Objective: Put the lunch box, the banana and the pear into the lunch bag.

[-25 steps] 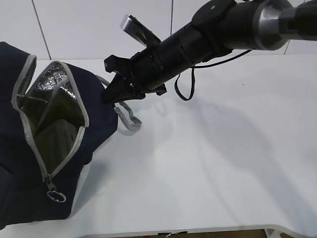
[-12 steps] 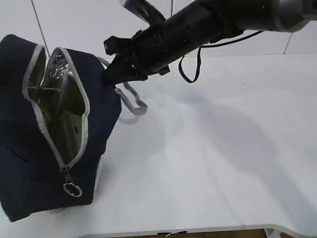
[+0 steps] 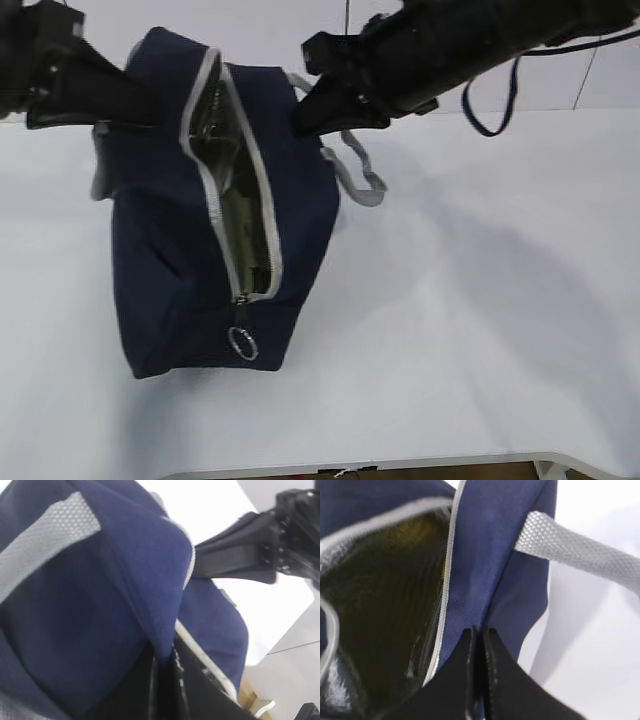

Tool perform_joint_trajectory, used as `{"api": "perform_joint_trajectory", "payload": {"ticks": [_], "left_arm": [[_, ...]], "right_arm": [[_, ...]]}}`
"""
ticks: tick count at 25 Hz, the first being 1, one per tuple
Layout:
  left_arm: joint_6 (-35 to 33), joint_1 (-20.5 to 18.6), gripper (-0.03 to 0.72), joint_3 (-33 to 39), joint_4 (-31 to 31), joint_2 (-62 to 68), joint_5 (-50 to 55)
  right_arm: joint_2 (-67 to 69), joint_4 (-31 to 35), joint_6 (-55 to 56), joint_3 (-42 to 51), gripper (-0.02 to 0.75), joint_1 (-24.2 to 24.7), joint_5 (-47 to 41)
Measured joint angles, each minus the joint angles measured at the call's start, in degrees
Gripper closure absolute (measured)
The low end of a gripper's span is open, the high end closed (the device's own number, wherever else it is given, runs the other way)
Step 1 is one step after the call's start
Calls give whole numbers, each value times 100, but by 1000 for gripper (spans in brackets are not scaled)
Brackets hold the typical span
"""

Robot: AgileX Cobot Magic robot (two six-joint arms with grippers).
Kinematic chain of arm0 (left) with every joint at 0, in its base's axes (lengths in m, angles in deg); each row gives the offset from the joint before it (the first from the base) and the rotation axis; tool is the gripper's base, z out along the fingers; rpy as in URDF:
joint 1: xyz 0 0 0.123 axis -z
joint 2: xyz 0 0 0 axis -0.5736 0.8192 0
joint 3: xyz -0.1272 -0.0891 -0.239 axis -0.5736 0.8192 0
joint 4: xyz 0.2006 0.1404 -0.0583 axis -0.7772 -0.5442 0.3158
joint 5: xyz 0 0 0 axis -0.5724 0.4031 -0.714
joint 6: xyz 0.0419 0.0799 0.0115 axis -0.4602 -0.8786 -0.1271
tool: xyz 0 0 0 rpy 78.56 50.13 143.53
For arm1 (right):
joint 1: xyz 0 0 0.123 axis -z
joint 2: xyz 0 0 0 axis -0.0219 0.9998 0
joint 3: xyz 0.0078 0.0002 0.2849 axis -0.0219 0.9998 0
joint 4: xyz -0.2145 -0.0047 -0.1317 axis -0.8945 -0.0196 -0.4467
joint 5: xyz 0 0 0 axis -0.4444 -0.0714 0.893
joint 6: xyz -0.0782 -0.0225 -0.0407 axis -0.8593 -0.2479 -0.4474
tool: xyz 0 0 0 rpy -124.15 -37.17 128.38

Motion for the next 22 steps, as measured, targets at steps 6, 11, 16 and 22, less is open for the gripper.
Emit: {"api": "perform_joint_trajectory", "payload": {"ticks": [6,11,16,22], "left_arm": [[-9,1075,702,-159,130,686,-958],[-20,1868,702,-168,214,1053,-1945],[-183,2276,702,-168,305,1252,-2674],[-201,2311,702,-179,474,1423,-3414]], "right_arm": [[-899,-73,-243,801,720,647,105],[-1247,-159,-453,1148,720,1172,29],[-1261,-155,-876,1417,720,1318,62],[-1261,-31,-1130,1507,720,1318,392]]}}
